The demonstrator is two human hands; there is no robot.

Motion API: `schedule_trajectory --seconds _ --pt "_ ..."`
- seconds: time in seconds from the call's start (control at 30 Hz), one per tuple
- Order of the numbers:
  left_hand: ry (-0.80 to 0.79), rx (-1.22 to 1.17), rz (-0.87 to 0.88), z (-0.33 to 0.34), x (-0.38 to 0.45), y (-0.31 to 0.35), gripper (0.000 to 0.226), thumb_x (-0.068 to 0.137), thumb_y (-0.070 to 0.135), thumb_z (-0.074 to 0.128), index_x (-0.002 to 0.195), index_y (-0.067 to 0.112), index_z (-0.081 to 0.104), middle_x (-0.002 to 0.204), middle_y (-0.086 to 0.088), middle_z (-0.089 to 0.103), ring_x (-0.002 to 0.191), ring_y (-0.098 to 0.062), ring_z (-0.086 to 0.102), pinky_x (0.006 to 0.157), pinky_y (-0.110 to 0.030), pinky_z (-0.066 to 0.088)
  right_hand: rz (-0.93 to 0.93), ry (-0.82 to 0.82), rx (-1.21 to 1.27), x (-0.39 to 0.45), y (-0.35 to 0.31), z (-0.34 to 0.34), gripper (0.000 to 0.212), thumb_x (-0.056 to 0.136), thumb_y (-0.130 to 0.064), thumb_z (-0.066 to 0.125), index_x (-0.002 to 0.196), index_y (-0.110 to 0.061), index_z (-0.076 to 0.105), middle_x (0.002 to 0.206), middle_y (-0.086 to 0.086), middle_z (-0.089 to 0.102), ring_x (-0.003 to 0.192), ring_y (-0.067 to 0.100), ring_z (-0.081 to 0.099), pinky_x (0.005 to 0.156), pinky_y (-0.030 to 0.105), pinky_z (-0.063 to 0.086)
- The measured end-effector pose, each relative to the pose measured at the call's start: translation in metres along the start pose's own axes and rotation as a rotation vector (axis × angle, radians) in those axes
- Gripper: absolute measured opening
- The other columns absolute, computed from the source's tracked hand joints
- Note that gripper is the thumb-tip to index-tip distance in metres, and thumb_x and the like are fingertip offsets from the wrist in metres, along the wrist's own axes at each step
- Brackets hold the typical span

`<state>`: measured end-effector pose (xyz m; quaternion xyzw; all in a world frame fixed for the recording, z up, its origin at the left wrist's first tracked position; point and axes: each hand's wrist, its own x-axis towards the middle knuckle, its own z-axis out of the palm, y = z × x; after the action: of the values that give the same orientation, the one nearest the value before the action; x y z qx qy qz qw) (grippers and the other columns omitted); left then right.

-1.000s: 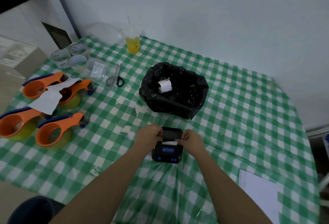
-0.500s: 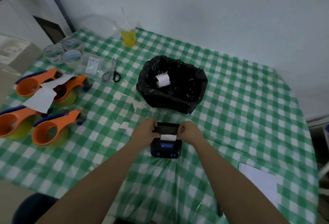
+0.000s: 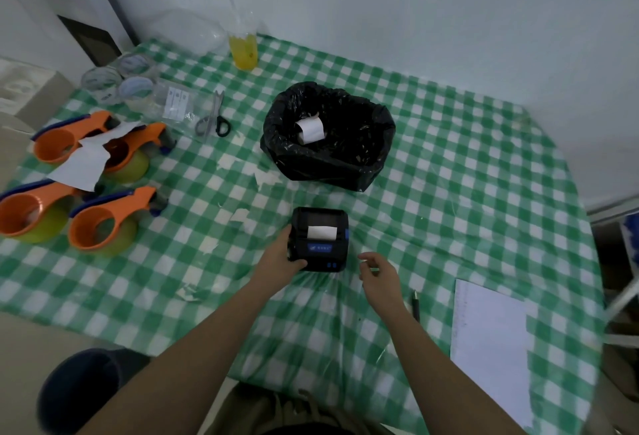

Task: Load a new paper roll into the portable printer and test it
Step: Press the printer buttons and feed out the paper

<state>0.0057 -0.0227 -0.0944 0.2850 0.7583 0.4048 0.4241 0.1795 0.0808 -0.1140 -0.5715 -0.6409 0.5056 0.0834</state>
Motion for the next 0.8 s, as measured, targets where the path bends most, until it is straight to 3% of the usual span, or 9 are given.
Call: schedule_trajectory --seconds 0.1,0.3,0.5,0.8 --pt "0.015 0.103 -0.03 0.003 0.0008 -0.0027 0.073 0.083 0.001 0.062 0.143 0.016 0.025 0.138 -0.011 0.051 0.126 -0.031 0.048 0.101 -0.051 0.045 -0.009 -0.006 -0.001 -0.0039 0.0046 0.0004 0.016 0.094 -0.014 0.048 0.104 -0.017 0.06 0.1 0.004 0.06 0.078 0.026 0.062 0.051 0.023 0.042" --pt "-0.042 0.437 -0.075 0.0031 0.0051 -0.0033 0.082 0.089 0.017 0.057 0.148 0.009 0.001 0.135 -0.018 0.053 0.119 -0.034 0.053 0.095 -0.041 0.046 -0.015 -0.034 0.009 -0.0057 0.0009 0.0022 0.017 0.094 -0.012 0.046 0.104 -0.017 0.059 0.099 0.003 0.059 0.075 0.023 0.058 0.052 0.027 0.043" --pt "-0.06 0.489 -0.071 0.0032 0.0057 -0.0049 0.081 0.09 0.019 0.055 0.147 0.008 -0.001 0.131 -0.02 0.056 0.115 -0.035 0.055 0.089 -0.039 0.046 -0.031 -0.056 0.01 -0.0072 -0.003 0.0046 0.018 0.093 -0.012 0.047 0.106 -0.016 0.06 0.102 0.004 0.059 0.077 0.022 0.057 0.056 0.025 0.044" --pt "-0.079 0.451 -0.052 -0.0018 0.0046 -0.0075 0.083 0.089 0.02 0.058 0.147 0.009 0.0 0.132 -0.019 0.055 0.115 -0.032 0.055 0.094 -0.043 0.049 -0.029 -0.088 0.015 -0.006 0.0014 0.0029 0.02 0.093 -0.009 0.047 0.109 -0.012 0.06 0.1 0.003 0.056 0.077 0.022 0.056 0.058 0.025 0.044"
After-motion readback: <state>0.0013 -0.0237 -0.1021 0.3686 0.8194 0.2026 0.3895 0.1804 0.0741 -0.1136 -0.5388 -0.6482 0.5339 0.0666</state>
